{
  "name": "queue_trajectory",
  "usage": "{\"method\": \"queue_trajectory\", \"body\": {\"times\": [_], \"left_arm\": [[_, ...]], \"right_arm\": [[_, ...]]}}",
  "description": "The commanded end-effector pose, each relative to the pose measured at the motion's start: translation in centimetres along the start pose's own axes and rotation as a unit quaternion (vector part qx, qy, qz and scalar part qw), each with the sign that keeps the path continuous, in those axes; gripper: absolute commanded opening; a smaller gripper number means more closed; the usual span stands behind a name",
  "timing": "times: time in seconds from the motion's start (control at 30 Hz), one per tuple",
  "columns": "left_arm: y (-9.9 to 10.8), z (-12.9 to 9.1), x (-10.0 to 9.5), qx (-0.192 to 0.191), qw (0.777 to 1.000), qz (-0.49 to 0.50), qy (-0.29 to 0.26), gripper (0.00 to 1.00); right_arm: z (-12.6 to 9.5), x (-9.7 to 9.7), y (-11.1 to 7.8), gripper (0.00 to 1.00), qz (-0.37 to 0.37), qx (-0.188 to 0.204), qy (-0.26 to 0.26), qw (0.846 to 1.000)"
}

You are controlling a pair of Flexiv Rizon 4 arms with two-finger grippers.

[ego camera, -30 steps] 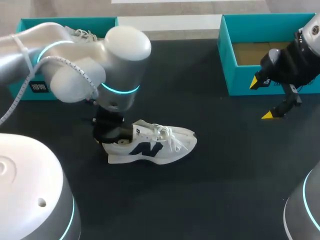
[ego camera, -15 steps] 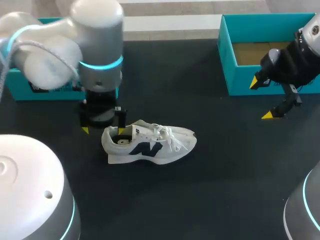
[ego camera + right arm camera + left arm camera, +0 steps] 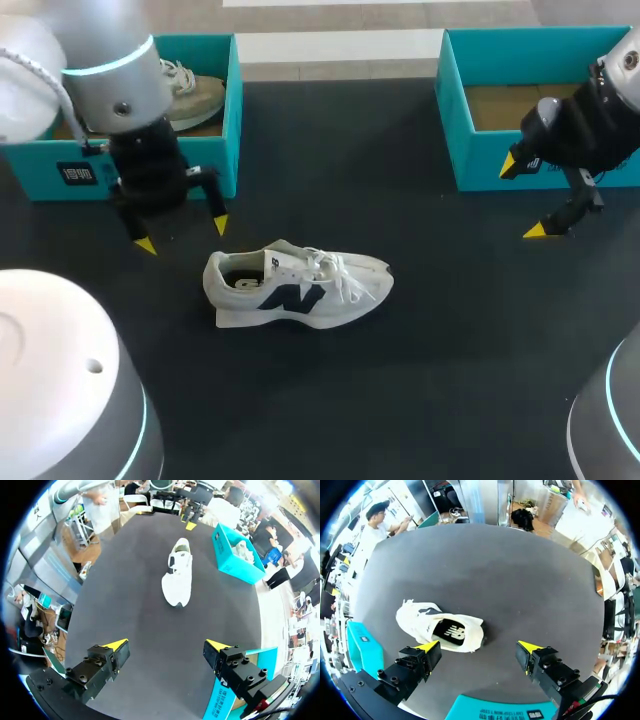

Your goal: Take the shoe out of the shoebox, open the shoe tongue, remove and reinsert the insole, then place the shoe into the shoebox

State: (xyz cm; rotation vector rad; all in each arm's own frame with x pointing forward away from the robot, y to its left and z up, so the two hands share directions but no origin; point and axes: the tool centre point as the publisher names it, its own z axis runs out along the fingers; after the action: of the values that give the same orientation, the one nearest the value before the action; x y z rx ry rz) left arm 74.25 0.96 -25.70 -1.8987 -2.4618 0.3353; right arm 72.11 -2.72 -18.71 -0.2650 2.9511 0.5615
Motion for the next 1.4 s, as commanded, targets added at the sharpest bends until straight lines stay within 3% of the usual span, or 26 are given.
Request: {"method": "queue_trajectory", "body": {"times": [0.03, 0.2, 0.4, 0.57, 0.83, 1.07, 1.17, 1.4], "left_arm": [[0.2, 0.2, 0.2, 0.001, 1.0, 0.001, -0.008, 1.0], [0.2, 0.2, 0.2, 0.001, 1.0, 0.001, -0.008, 1.0], [2.0, 0.7, 1.4, 0.108, 0.981, -0.154, -0.039, 1.0], [3.1, 0.7, 3.1, 0.14, 0.956, -0.242, -0.093, 1.0], [4.5, 2.1, 6.5, 0.19, 0.896, -0.345, -0.204, 1.0], [3.8, 3.6, 9.3, 0.224, 0.842, -0.396, -0.29, 1.0], [3.9, 4.8, 10.5, 0.269, 0.803, -0.403, -0.346, 1.0], [4.3, 6.5, 12.0, 0.28, 0.765, -0.427, -0.391, 1.0]], "right_arm": [[0.2, -0.1, 0.1, 1.0, 0.001, 0.002, 0.001, 1.0], [0.2, -0.1, 0.1, 1.0, 0.001, 0.002, 0.001, 1.0], [0.2, -0.1, 0.1, 1.0, 0.001, 0.002, 0.001, 1.0], [0.2, -0.1, 0.1, 1.0, 0.001, 0.002, 0.001, 1.0], [0.2, -0.1, 0.1, 1.0, 0.001, 0.002, 0.001, 1.0], [0.2, -0.1, 0.1, 1.0, 0.001, 0.002, 0.001, 1.0], [0.2, -0.1, 0.1, 1.0, 0.001, 0.002, 0.001, 1.0], [0.2, -0.1, 0.1, 1.0, 0.001, 0.002, 0.001, 1.0]]}}
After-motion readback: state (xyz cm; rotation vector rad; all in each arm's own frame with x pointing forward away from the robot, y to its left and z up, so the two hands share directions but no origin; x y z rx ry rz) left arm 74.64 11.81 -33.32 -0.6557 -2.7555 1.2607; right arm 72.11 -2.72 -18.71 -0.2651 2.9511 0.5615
